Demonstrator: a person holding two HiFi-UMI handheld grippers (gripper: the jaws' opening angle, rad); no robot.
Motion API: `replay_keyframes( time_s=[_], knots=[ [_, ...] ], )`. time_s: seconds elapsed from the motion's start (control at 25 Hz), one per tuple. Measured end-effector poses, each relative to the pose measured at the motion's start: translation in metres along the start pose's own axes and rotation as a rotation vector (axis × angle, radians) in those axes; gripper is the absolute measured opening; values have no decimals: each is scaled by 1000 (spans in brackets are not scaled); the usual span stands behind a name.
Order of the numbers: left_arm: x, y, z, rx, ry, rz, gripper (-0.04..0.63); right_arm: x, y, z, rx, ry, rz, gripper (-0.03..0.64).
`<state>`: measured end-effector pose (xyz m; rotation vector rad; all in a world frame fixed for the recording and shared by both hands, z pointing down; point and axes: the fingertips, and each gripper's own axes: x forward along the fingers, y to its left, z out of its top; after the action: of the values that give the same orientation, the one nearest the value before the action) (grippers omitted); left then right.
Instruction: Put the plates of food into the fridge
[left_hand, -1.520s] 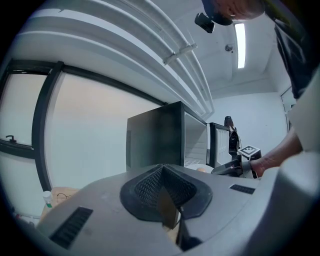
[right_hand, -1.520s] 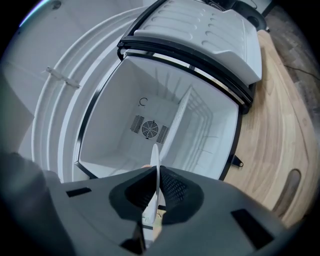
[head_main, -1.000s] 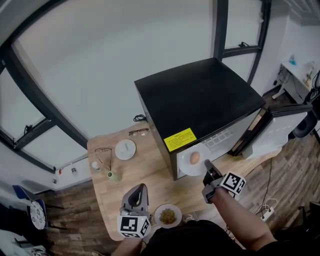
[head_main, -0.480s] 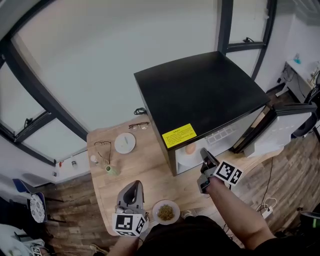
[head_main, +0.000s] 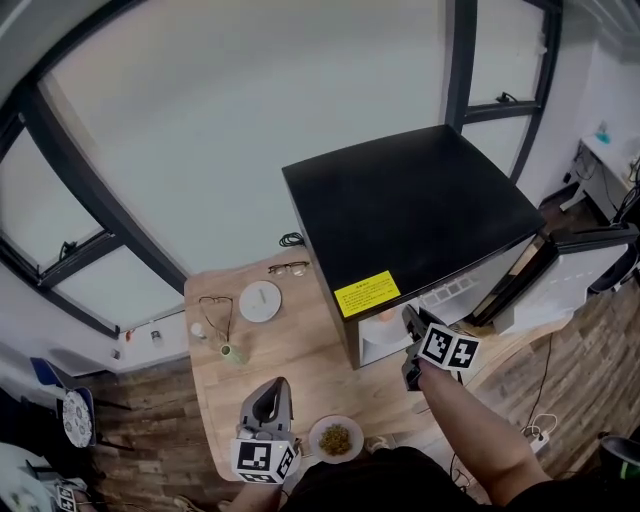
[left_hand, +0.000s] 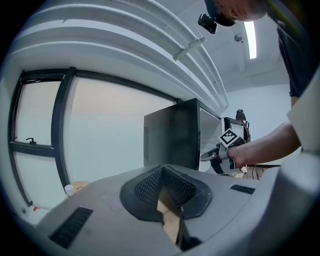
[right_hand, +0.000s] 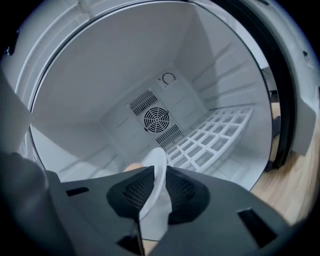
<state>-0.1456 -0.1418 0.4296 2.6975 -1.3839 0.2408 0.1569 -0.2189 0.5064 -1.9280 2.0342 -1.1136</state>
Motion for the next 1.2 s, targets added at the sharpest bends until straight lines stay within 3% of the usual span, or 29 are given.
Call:
replay_keyframes(
  time_s=[0.2,0.4,0.72,0.84,1.0,1.2],
  knots=[
    [-2,0,-1,3,0,10,3,10,0,2,-134,25,-39,91],
    [-8,4,-2,29,15,25,3,18,11,8,-341,26,-57,117],
    [-13,11,6,45,16,56,3,39,14,22,-510,33,-91,129],
    [-16,12,9,52,18,65,3,42,13,26,-514,27,-88,135],
    [-20,13,10,59,23,78,3,41,3,29,-472,27,-86,220],
    [-23,9,9,58,29,88,3,41,-15,25,-478,67,-123,225]
  ],
)
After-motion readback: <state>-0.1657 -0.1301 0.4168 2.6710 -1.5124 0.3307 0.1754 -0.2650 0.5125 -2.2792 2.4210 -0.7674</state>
